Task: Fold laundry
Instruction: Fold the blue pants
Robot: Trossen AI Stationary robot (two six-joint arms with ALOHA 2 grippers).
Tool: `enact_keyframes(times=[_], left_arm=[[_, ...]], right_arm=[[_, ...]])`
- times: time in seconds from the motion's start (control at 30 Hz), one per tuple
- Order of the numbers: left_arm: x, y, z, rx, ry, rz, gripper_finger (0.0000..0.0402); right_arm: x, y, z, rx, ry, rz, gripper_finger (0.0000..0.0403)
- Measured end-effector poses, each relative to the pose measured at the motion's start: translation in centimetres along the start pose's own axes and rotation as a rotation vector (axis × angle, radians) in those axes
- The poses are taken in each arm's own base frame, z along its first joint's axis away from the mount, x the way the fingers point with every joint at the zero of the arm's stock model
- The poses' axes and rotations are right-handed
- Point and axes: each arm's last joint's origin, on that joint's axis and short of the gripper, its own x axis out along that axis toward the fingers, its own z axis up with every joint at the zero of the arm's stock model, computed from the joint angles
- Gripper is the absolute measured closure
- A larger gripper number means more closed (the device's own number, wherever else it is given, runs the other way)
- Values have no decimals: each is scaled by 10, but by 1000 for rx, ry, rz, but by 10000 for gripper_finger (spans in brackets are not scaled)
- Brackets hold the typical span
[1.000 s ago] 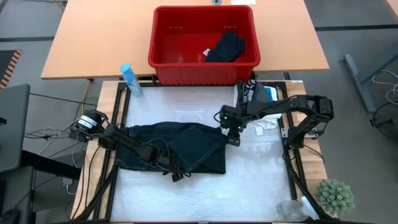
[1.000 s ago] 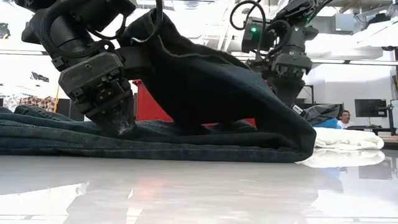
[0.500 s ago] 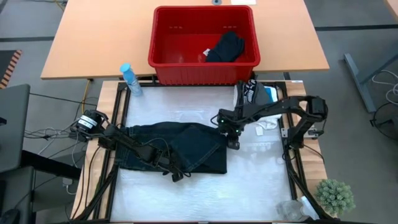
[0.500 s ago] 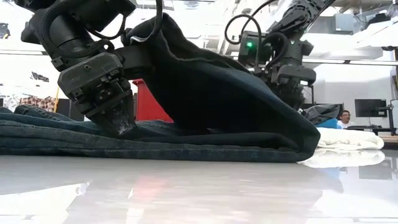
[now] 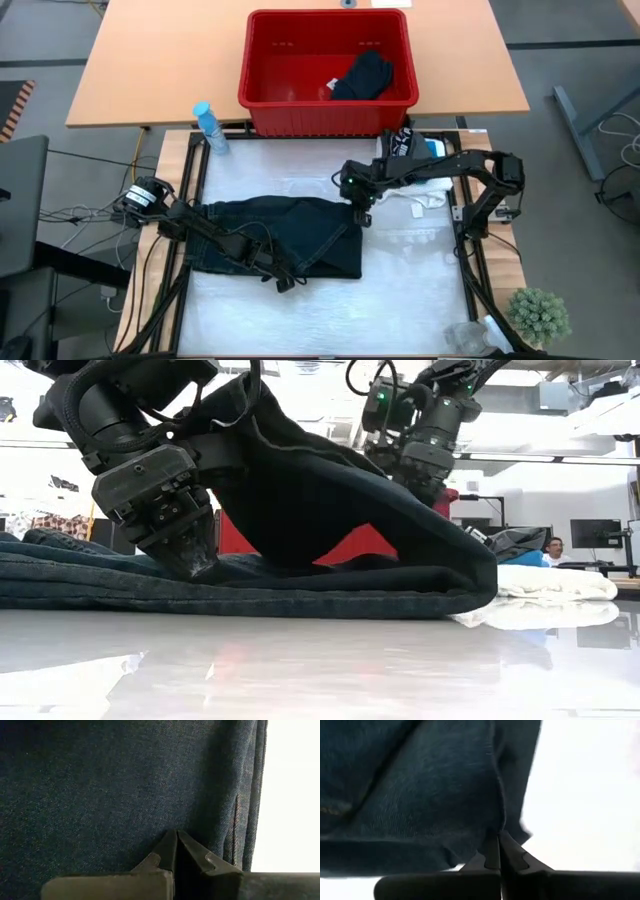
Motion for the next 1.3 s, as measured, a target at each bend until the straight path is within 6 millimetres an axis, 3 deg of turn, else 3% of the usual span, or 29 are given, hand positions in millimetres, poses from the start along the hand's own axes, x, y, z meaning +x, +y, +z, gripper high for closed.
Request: enact_keyframes(times=[0.33,0.77,0.97,1.3], left_arm=[[0,0,0,1,3,-8,401],[-8,-1,2,64,38,-71,401],[-50,4,12,74,144,-107,401],[-154,4,56,-18,170,-292,401]], right_arm=[[-7,-10,12,24,-73,-86,388],[-4,19,13,-134,-82,35,203],[-4,17,13,-125,-81,-1,171],[-5,16,21,-126,-161,-6,169]])
